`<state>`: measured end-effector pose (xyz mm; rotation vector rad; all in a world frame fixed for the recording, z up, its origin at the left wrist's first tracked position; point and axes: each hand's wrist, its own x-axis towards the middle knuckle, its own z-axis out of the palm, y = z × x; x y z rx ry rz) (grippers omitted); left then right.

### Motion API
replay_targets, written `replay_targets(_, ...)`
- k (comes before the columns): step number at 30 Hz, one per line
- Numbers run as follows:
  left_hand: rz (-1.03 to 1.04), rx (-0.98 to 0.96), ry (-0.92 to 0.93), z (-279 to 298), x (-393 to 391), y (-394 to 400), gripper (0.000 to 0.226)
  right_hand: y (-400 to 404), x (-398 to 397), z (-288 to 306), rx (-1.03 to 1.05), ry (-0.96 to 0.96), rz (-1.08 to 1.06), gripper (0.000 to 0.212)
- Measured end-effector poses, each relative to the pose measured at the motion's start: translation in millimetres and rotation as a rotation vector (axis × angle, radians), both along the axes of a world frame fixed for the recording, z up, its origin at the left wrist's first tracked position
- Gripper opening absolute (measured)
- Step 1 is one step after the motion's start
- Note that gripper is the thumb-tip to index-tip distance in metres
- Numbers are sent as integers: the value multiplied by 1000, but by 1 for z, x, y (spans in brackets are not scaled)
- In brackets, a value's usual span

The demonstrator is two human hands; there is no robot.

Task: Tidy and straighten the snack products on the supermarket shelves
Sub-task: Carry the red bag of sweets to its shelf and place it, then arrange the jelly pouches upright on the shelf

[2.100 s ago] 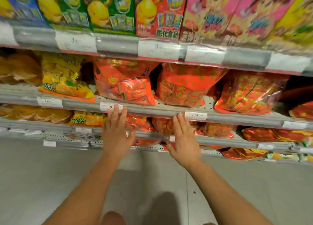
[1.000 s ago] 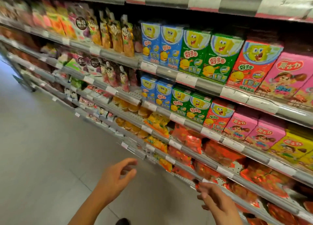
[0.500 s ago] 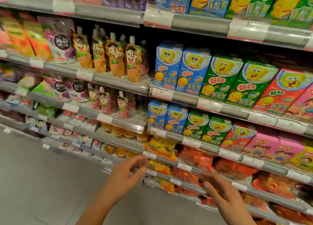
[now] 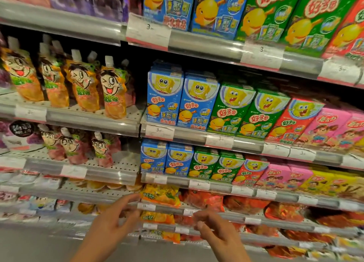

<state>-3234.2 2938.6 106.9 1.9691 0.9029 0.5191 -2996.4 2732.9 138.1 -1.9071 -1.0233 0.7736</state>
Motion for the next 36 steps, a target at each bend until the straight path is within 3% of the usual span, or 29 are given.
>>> replay_targets(5, 6, 66, 84, 17, -13, 27, 56, 57, 9, 1, 78, 46, 40, 12)
replay_targets(11, 129, 40, 101, 21, -30, 56, 37, 123, 2, -5, 129, 101, 142, 17)
replay_targets(20, 246, 320, 71, 52, -62, 114, 45, 193, -31, 21, 188, 41, 244, 17)
replay_targets(28, 141, 665, 15, 72, -86, 204, 47, 261, -79, 11, 194, -56, 98, 15)
replay_targets(32, 35, 833, 8, 62, -90, 235, 49, 299, -112, 6, 148, -35, 16, 25)
replay_targets(36, -61, 881, -2, 56, -92, 257, 52, 343, -131, 8, 138, -174, -112, 29)
